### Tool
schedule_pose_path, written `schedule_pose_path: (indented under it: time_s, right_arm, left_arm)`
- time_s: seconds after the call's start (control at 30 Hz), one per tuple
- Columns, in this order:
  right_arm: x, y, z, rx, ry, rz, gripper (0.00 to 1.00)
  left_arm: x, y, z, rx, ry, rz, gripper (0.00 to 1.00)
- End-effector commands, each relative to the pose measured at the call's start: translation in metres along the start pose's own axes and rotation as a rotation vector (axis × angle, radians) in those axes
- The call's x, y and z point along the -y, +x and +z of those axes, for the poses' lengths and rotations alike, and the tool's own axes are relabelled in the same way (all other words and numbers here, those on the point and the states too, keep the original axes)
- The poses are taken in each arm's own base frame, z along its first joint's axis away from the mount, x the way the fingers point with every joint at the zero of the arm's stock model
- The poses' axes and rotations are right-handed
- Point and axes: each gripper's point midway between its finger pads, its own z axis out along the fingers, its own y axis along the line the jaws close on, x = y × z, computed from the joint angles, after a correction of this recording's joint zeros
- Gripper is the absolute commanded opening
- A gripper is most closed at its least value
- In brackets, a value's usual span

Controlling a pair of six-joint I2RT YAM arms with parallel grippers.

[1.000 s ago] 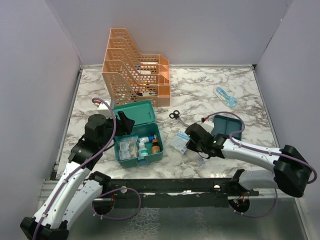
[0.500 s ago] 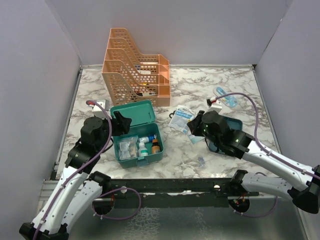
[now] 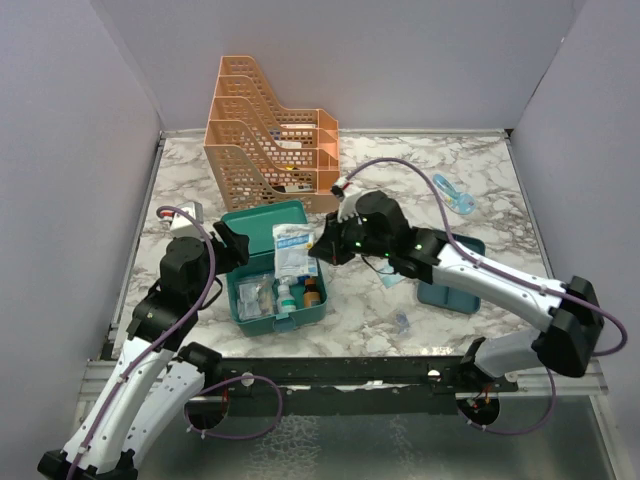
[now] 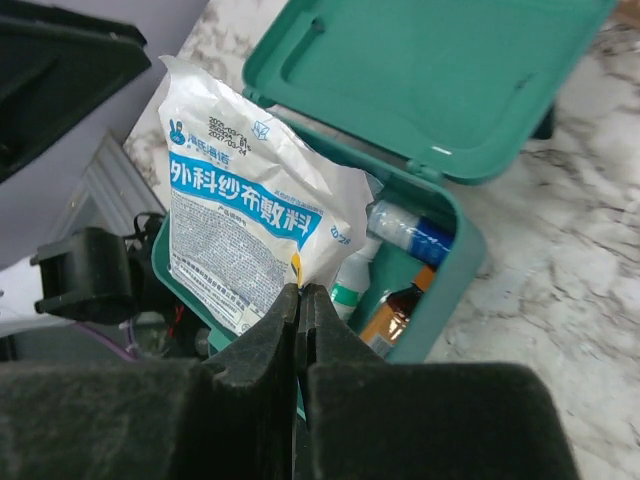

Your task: Organize the medicine kit

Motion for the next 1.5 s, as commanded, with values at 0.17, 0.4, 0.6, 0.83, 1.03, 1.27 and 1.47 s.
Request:
schedule_pose_path:
  time_s: [0.17, 0.4, 0.6, 0.83, 1.03, 1.27, 1.47]
  right_arm:
    - [-0.052, 0.033, 0.065, -0.198, -0.153, -0.104, 0.01]
    - [-0.058, 0.076, 0.098, -0.333, -0.110, -0.091, 0.01]
    - [-0.048, 0.100, 0.113, -0.399, -0.037, -0.066, 0.01]
    - [-0.030, 0.115, 0.129, -0.439, 0.061, -0.019, 0.01]
    - [-0.022, 0.125, 0.137, -0.453, 0.134, 0.081, 0.01]
    - [-0.022, 0.113, 0.132, -0.408, 0.151, 0.076, 0.29]
    - [-0.028, 0.100, 0.126, -0.377, 0.129, 0.047, 0.38]
  left_arm:
    - [-0.028, -0.053, -0.036, 0.251, -0.133, -0.044, 0.64]
    - [-0.039, -0.040, -0.041, 0.251, -0.137, -0.007, 0.64]
    - [-0.053, -0.031, -0.042, 0.259, -0.181, 0.004, 0.64]
    - [-0.056, -0.029, -0.041, 0.258, -0.195, 0.010, 0.64]
    - [-0.056, -0.027, -0.039, 0.250, -0.196, 0.011, 0.64]
    - [-0.056, -0.027, -0.039, 0.249, -0.193, 0.014, 0.64]
    - [-0.057, -0.027, -0.039, 0.253, -0.197, 0.017, 0.64]
